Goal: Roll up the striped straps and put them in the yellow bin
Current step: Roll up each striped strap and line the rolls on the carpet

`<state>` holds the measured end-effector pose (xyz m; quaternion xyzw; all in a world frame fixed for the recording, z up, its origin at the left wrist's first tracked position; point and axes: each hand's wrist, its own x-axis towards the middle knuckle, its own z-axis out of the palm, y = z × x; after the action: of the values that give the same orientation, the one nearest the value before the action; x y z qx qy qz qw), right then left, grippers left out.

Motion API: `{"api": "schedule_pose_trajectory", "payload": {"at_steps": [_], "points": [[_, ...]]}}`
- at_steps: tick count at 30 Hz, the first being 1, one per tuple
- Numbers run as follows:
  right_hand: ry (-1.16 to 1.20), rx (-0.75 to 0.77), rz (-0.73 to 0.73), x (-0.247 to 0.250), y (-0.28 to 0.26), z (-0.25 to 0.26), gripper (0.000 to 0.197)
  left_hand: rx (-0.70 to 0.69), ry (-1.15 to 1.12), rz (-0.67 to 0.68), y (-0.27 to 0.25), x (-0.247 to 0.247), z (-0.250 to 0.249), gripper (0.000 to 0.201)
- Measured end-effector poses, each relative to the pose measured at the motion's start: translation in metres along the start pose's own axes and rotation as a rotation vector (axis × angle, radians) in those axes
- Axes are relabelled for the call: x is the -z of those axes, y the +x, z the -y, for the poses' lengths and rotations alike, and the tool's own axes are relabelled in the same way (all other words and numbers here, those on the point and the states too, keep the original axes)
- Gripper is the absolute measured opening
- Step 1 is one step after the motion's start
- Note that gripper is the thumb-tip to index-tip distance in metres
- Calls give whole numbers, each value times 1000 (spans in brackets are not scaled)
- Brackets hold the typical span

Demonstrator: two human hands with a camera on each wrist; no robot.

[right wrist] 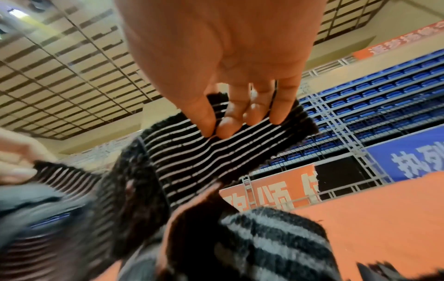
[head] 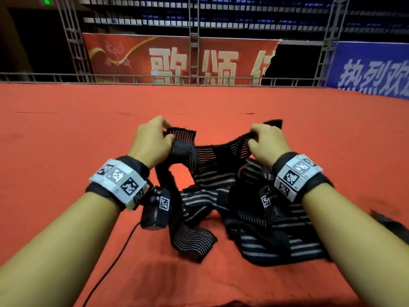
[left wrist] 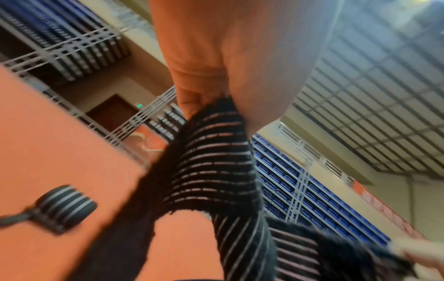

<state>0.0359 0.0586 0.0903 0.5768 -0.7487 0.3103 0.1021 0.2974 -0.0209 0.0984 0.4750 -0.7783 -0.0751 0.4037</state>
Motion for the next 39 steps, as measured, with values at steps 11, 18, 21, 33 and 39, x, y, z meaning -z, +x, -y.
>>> {"api": "schedule_pose_trajectory", "payload": {"at_steps": [11,18,21,33,39], "points": [[-9,-112,-70,7,1,-26,10,122,-43,62,-2,20,25,19],[-27,172,47,-4,-20,23,15,-138,-270,523,-18,-29,-57,37],[-62,137,50,0,-22,30,15,-167,-158,606,-24,-44,-63,19],[338,-76,-79,-49,-49,-11,75,-34,-30,273,-13,-35,-40,17],[-37,52,294,-77,-39,-16,54,-67,-34,273,-12,-37,-43,21]]}}
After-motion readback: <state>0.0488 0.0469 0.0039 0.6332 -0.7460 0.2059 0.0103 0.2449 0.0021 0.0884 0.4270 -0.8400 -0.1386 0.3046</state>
